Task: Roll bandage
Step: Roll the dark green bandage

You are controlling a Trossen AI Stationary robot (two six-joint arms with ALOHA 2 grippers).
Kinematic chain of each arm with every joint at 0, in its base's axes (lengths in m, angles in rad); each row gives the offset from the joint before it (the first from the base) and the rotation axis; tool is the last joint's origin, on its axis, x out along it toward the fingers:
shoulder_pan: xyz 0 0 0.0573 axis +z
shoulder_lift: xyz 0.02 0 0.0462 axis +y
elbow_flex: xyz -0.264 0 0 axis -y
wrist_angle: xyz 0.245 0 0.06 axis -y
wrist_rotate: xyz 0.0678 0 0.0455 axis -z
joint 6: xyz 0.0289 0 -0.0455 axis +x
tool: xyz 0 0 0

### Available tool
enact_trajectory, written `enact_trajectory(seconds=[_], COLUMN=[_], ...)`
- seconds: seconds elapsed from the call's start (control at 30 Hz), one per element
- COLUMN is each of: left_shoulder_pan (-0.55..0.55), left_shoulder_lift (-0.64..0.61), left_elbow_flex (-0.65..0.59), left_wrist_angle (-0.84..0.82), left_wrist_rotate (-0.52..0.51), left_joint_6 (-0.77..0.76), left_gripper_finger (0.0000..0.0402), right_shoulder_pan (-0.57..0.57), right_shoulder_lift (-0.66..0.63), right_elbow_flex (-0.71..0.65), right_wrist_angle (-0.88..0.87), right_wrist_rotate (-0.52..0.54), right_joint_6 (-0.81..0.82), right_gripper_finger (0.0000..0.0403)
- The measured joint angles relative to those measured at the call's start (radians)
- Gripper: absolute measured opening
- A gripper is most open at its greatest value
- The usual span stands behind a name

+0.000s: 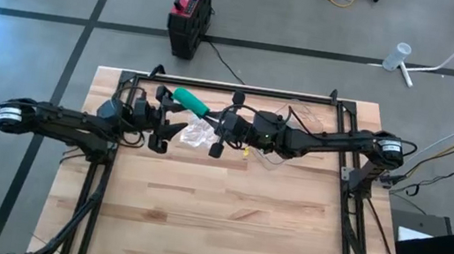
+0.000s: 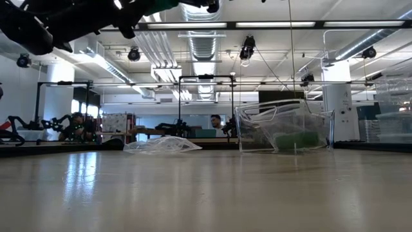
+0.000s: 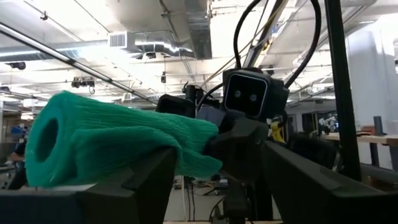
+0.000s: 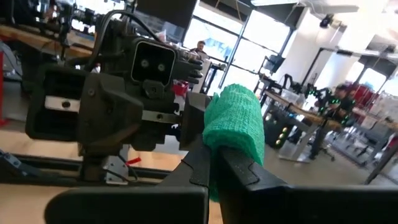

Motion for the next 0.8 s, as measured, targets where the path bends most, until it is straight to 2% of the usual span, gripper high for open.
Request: enact_trajectory(seconds=[0.37, 0.47, 0.63, 0.8], left_shoulder_pan=[0.000, 0.000, -0.005, -0.005], left_shoulder_lift=[-0.037, -0.041, -0.019, -0.002], left_elbow_flex=[0.000, 0.000, 0.000, 0.000], left_wrist_angle=[0.001, 0.002, -0.006, -0.062], left_wrist_rotate=[-0.001, -0.002, -0.001, -0.009], left_joint_6=[-0.015, -0.012, 0.057, 0.138], left_gripper_finger=[0.0231, 0.0231, 0.0231, 0.0231], right_shoulder_pan=[0.002, 0.001, -0.015, -0.036], right_shoulder_lift=[-0.006, -0.006, -0.005, -0.004], right_elbow_flex=[0.002, 0.002, 0.002, -0.001], right_wrist_angle=[-0.029, -0.022, -0.036, -0.088], right_wrist_rotate=[-0.015, -0.035, -0.034, -0.034], right_joint_6=[-0.011, 0.094, 0.359, 0.457], right_gripper_finger=[0.0002, 0.0002, 0.0002, 0.0002])
